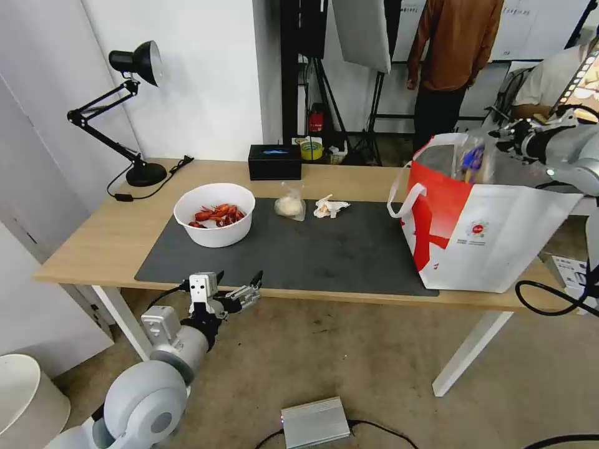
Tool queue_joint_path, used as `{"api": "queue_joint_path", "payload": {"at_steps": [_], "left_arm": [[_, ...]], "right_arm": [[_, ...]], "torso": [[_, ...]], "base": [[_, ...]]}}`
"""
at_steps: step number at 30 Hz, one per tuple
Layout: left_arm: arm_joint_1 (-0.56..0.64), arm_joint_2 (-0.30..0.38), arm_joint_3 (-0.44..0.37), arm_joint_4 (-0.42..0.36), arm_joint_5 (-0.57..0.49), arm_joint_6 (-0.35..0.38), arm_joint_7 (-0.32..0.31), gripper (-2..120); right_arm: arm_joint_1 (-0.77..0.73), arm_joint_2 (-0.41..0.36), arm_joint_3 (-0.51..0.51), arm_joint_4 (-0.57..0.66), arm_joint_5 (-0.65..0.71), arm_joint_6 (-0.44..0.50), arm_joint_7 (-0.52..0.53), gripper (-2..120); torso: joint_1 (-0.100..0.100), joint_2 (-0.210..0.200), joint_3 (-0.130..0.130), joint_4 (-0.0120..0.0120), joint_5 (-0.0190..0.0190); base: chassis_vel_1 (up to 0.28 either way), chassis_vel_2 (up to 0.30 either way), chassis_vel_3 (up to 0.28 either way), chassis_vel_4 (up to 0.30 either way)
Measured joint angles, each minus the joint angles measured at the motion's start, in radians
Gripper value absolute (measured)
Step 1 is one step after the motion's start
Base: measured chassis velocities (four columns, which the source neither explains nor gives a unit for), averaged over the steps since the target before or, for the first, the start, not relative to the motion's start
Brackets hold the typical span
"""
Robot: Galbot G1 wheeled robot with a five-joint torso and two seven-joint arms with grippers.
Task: Pick up the trash from the table and place it into the takeout bag.
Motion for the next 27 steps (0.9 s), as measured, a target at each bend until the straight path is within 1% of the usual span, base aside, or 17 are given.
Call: {"api": "queue_joint_path", "payload": {"at_steps": [2, 4, 6, 7, 10, 11, 12, 15, 19, 27], "left_arm": [[0.000, 0.000, 0.000, 0.000, 0.000, 0.000, 0.000, 100], [0.000, -0.001, 0.000, 0.000, 0.000, 0.000, 0.000, 100], [0.000, -0.003, 0.000, 0.000, 0.001, 0.000, 0.000, 100], [0.000, -0.003, 0.000, 0.000, 0.001, 0.000, 0.000, 100], [0.000, -0.003, -0.001, 0.000, 0.001, 0.000, 0.000, 100], [0.000, -0.003, -0.002, -0.001, 0.001, 0.000, 0.000, 100], [0.000, -0.003, -0.002, -0.001, 0.001, 0.000, 0.000, 100], [-0.002, -0.003, -0.004, -0.001, 0.001, -0.001, 0.000, 100], [-0.002, -0.005, -0.004, -0.001, 0.001, -0.001, 0.000, 100], [-0.001, -0.007, -0.004, -0.001, 0.002, -0.002, 0.001, 100]], "right_arm": [[0.000, 0.000, 0.000, 0.001, 0.000, 0.000, 0.001, 47], [-0.001, -0.001, 0.000, 0.008, 0.001, 0.000, 0.002, 59], [-0.003, -0.001, 0.001, 0.014, 0.002, 0.000, 0.003, 68], [-0.003, -0.001, 0.001, 0.014, 0.002, 0.000, 0.003, 68], [-0.003, -0.002, 0.002, 0.023, 0.005, -0.001, 0.004, 82], [-0.003, -0.003, 0.002, 0.026, 0.006, -0.001, 0.004, 86], [-0.003, -0.003, 0.002, 0.026, 0.006, -0.001, 0.004, 86], [-0.005, -0.006, 0.004, 0.038, 0.018, -0.001, 0.008, 97], [-0.013, -0.006, 0.009, 0.048, 0.027, -0.001, 0.013, 100], [-0.043, -0.008, 0.022, 0.088, 0.033, -0.001, 0.014, 100]], "torso": [[0.000, 0.000, 0.000, 0.0000, 0.0000], [0.000, 0.000, 0.000, 0.0000, 0.0000], [0.000, 0.000, 0.000, 0.0000, 0.0000], [0.000, 0.000, 0.000, 0.0000, 0.0000], [0.000, 0.000, 0.000, 0.0000, 0.0000], [0.000, 0.000, 0.000, 0.0001, 0.0000], [0.000, 0.000, 0.000, 0.0001, 0.0000], [0.000, 0.000, 0.000, 0.0000, 0.0000], [0.000, 0.000, 0.000, 0.0000, 0.0000], [0.000, 0.000, 0.000, 0.0000, 0.0000]], "base": [[0.000, 0.000, 0.000, 0.000], [0.000, 0.000, 0.000, 0.000], [0.000, 0.000, 0.000, 0.000], [0.000, 0.000, 0.000, 0.000], [0.000, 0.000, 0.000, 0.000], [0.000, 0.000, 0.000, 0.000], [0.000, 0.000, 0.000, 0.000], [0.000, 0.000, 0.000, 0.000], [0.000, 0.000, 0.000, 0.000], [0.000, 0.000, 0.000, 0.000]]}}
